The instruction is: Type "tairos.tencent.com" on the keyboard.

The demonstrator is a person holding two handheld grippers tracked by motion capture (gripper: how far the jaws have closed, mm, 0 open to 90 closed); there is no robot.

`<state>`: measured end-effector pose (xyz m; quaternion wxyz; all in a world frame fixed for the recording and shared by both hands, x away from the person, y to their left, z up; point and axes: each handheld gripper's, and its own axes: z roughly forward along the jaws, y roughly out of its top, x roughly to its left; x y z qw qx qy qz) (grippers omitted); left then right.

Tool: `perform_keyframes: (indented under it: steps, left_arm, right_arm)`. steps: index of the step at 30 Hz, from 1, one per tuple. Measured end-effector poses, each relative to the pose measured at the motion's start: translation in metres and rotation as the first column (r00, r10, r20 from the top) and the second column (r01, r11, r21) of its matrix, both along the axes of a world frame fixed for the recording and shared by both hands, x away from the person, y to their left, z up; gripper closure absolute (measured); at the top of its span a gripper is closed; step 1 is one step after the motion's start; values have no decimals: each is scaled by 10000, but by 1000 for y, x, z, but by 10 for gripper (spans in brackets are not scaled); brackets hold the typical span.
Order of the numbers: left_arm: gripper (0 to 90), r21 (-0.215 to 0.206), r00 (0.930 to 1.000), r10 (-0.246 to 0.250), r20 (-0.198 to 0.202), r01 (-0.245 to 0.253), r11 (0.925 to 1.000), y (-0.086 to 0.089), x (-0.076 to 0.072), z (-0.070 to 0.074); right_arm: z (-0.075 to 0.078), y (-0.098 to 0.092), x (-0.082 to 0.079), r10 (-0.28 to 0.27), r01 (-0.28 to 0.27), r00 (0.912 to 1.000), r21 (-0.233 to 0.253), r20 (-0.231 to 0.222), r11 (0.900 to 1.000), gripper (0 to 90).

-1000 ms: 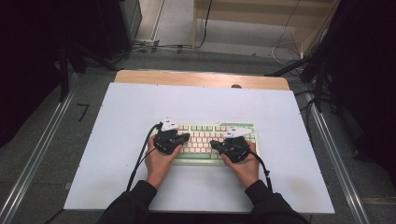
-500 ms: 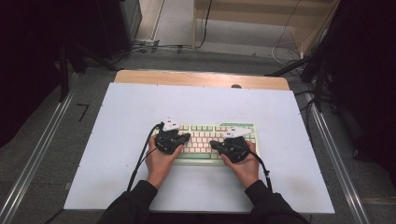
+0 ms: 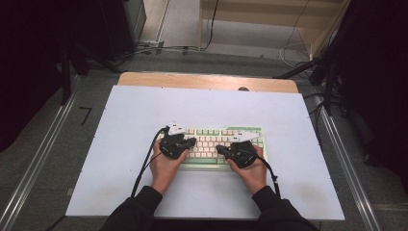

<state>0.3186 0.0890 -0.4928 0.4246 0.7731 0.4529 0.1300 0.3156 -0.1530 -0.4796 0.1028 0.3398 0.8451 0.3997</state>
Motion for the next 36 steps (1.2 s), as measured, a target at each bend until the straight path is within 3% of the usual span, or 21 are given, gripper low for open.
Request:
perform_keyframes:
  steps: [6,12,28,36]
  left_arm:
    - [900,0,10000,-65,10,65,10000,-1,-1,1]
    - [900,-154,9998,27,202,-24,9999,2,-2,5]
    - [900,-688,9999,-3,147,13,9976,10,-3,10]
    - [900,-676,9996,196,184,-183,9975,18,-3,11]
  right_arm:
    - [0,0,0,4,-4,10000,-1,7,10000,878]
    - [0,0,0,-1,1,10000,2,-8,10000,878]
    - [1,0,-1,10,-10,10000,19,29,10000,878]
    - [1,0,0,13,-13,10000,12,24,10000,878]
